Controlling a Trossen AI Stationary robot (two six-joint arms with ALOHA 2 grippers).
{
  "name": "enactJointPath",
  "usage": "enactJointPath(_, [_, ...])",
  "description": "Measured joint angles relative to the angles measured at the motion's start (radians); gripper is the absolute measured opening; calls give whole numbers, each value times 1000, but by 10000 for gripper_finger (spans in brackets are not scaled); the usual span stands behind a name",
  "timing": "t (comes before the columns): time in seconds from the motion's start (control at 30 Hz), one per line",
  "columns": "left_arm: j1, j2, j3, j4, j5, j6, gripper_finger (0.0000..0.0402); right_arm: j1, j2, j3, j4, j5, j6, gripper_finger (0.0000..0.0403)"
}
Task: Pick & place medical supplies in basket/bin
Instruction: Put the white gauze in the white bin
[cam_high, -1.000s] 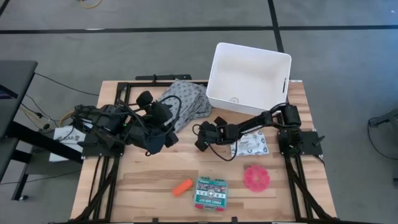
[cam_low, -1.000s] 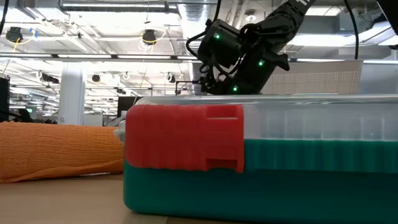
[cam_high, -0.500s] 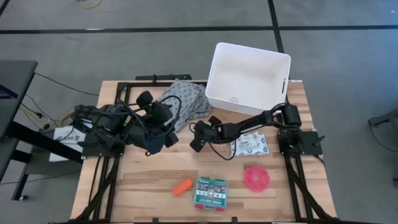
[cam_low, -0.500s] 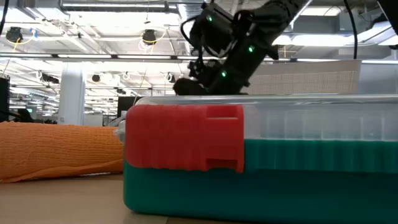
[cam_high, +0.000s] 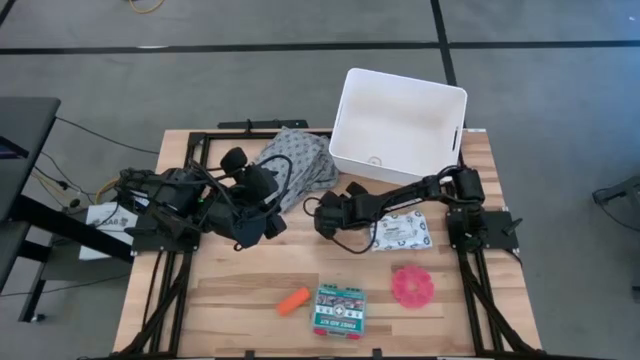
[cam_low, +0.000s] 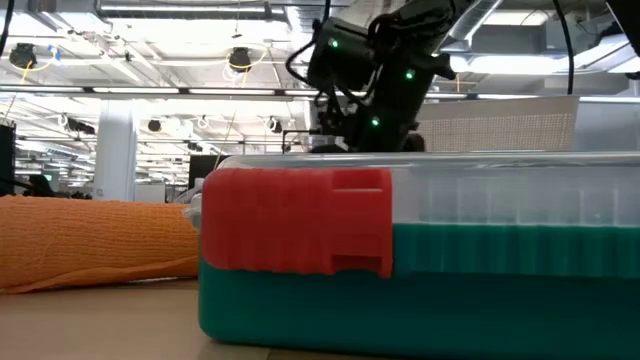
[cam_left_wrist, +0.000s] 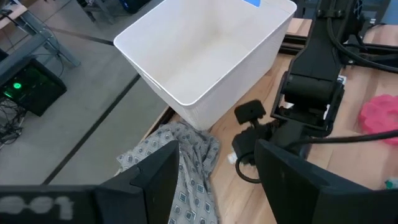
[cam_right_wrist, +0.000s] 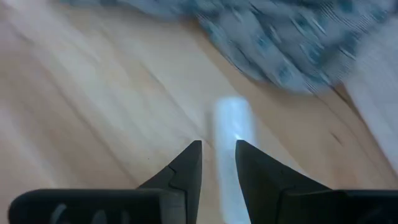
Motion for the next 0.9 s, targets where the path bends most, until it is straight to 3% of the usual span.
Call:
enactJointPath(0.37, [0, 0, 0, 0, 6, 4, 201, -13, 3, -5, -44, 36, 53, 93])
enactJointPath(0.67, [0, 0, 0, 0, 11, 3, 201, -13, 4, -5, -44, -21, 51, 94])
enactJointPath(0.9, [0, 0, 0, 0, 14, 3, 201, -38, 4, -5, -44, -20, 52, 127])
